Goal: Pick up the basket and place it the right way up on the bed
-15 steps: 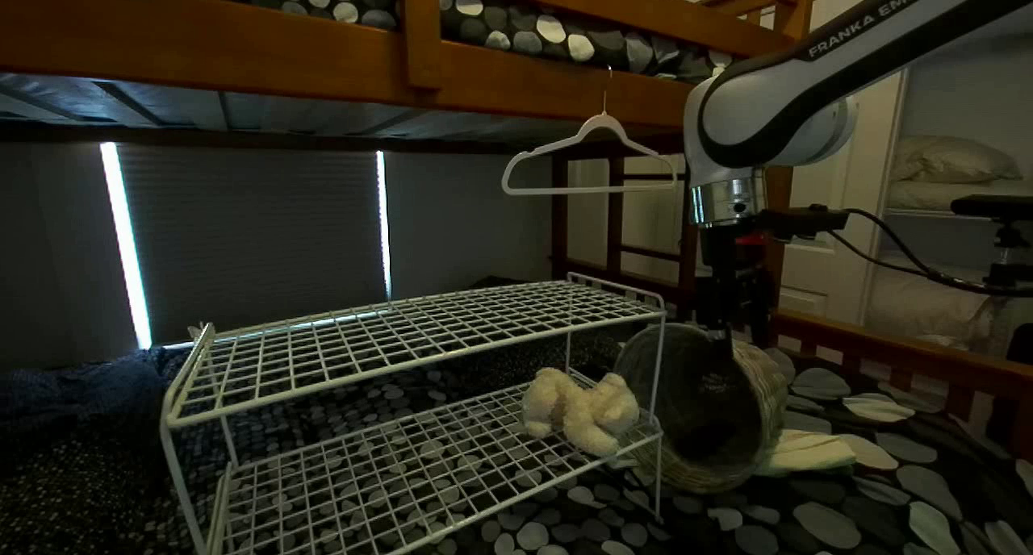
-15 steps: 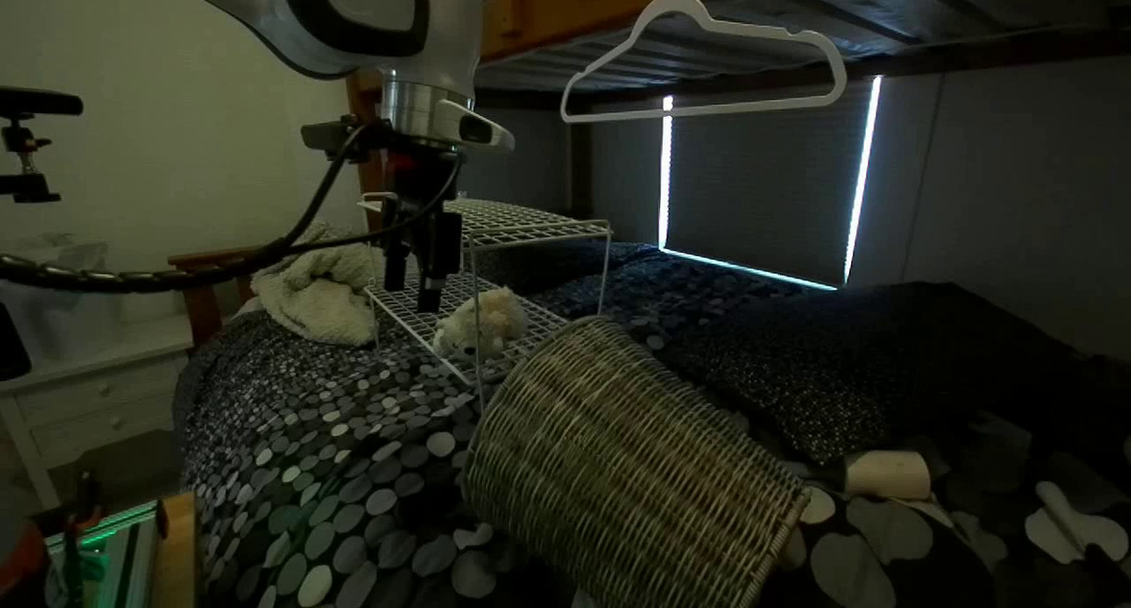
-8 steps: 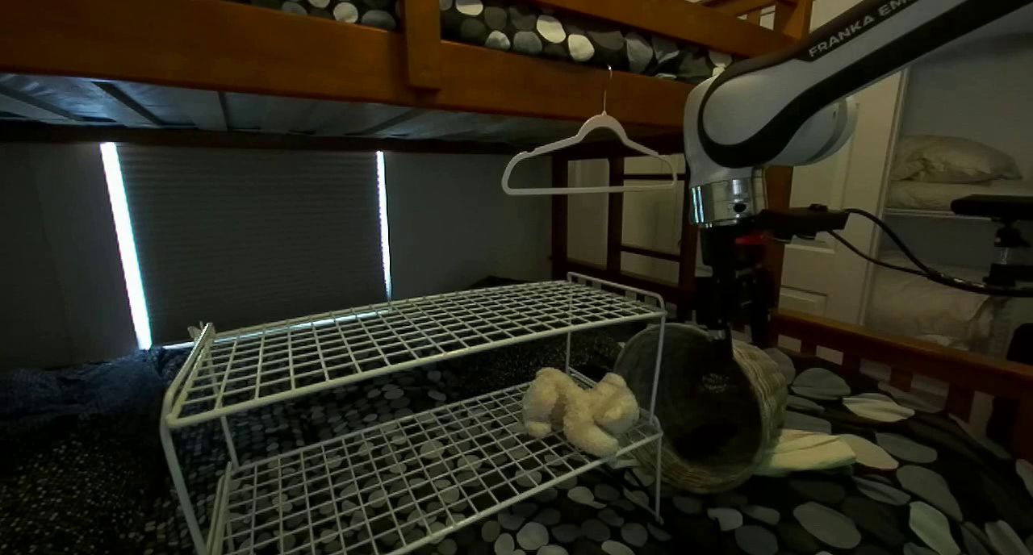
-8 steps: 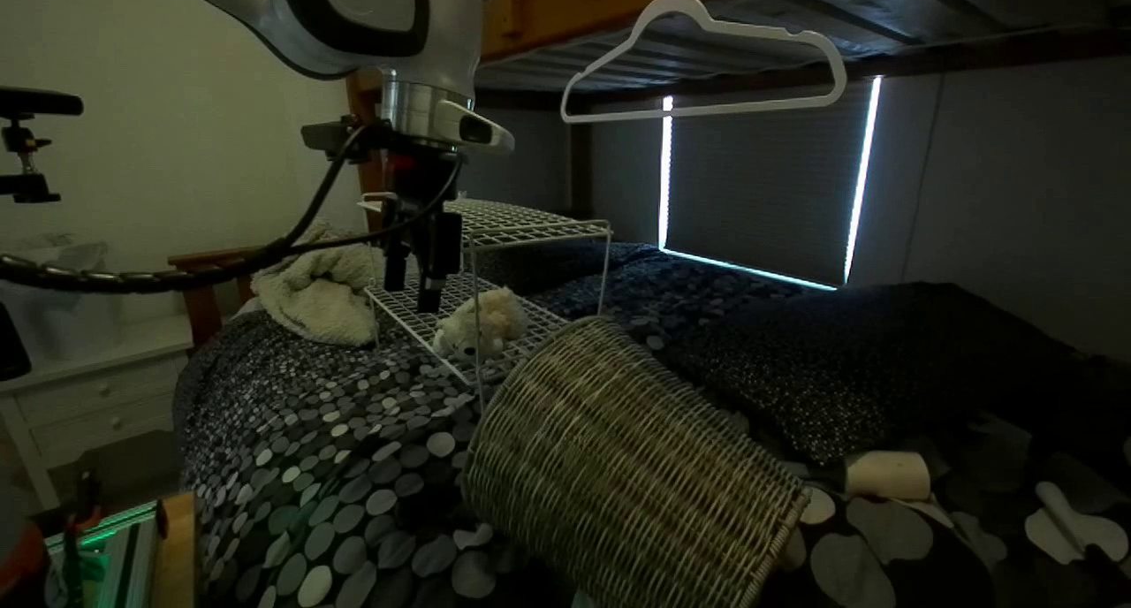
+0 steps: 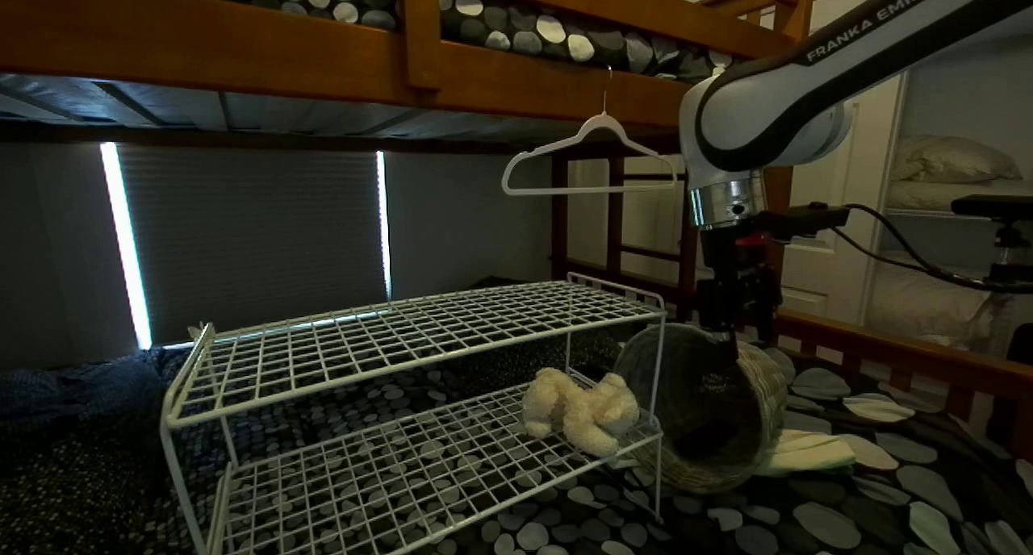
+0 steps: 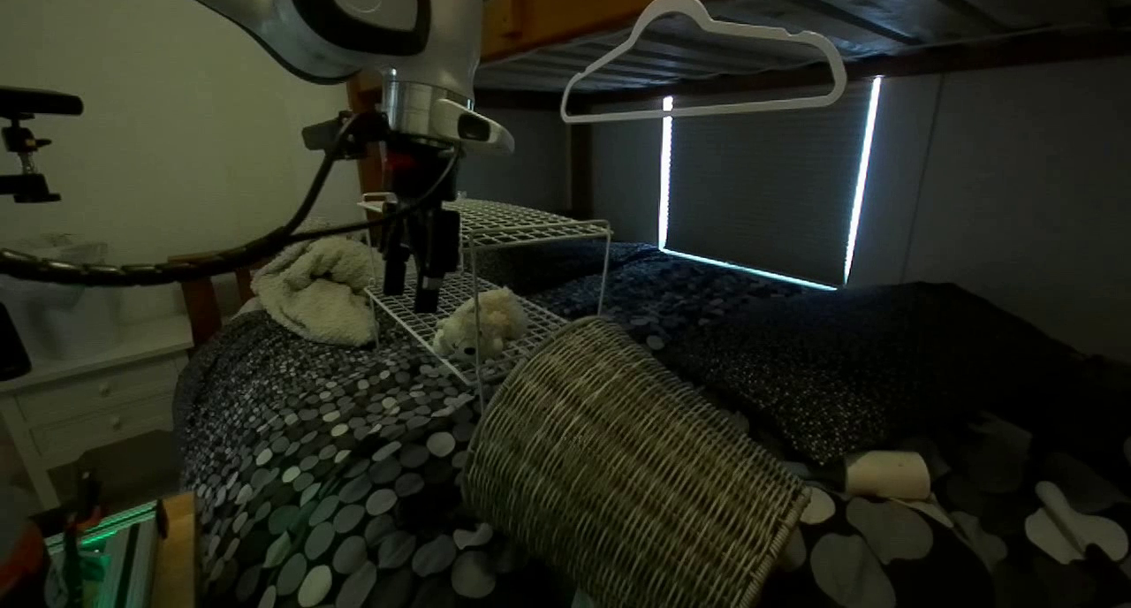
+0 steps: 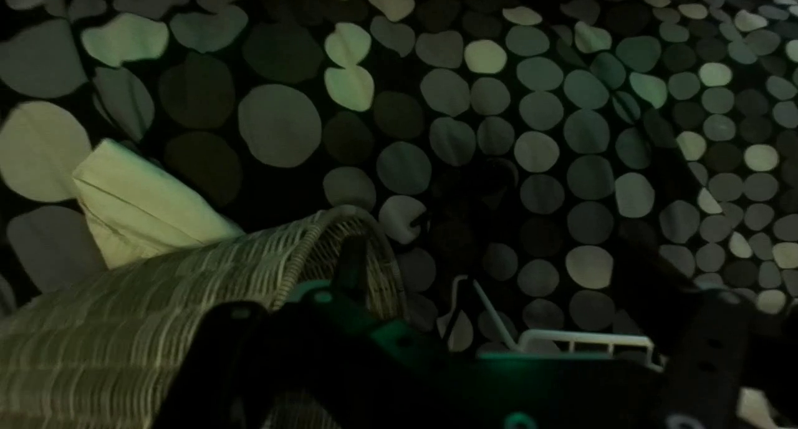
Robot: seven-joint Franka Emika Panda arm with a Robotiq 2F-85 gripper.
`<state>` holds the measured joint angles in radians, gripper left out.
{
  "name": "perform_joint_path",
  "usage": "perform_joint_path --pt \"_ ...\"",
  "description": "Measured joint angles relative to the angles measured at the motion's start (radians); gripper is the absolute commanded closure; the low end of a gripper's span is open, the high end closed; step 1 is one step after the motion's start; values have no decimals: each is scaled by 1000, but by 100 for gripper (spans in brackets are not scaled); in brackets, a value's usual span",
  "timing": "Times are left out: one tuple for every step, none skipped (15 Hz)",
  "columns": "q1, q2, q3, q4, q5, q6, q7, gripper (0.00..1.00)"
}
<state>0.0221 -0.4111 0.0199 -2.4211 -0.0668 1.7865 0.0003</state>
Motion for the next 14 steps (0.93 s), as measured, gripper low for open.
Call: perform_joint_path --pt "-3 8 15 10 -28 -30 40 0" --pt "-6 17 31 21 -52 -60 83 0" --pt "-8 28 47 34 -72 -92 128 0" --pt "-9 40 59 47 -88 -124 173 0" --pt "-10 53 70 59 -100 -151 219 0" --pt "-13 67 76 69 -110 -171 263 0" --pt "-17 82 80 77 -117 -181 309 0" --pt "-22 97 80 84 -125 -182 353 0" --pt "-29 110 79 88 -133 -178 394 0" --pt "-37 120 78 91 -141 -168 430 0" --pt "-46 129 77 91 -152 -150 462 0" --pt "-53 135 76 91 -172 -123 492 0" --pt "-60 142 76 91 -197 -99 522 0" --pt "-64 148 76 91 -230 -79 553 0"
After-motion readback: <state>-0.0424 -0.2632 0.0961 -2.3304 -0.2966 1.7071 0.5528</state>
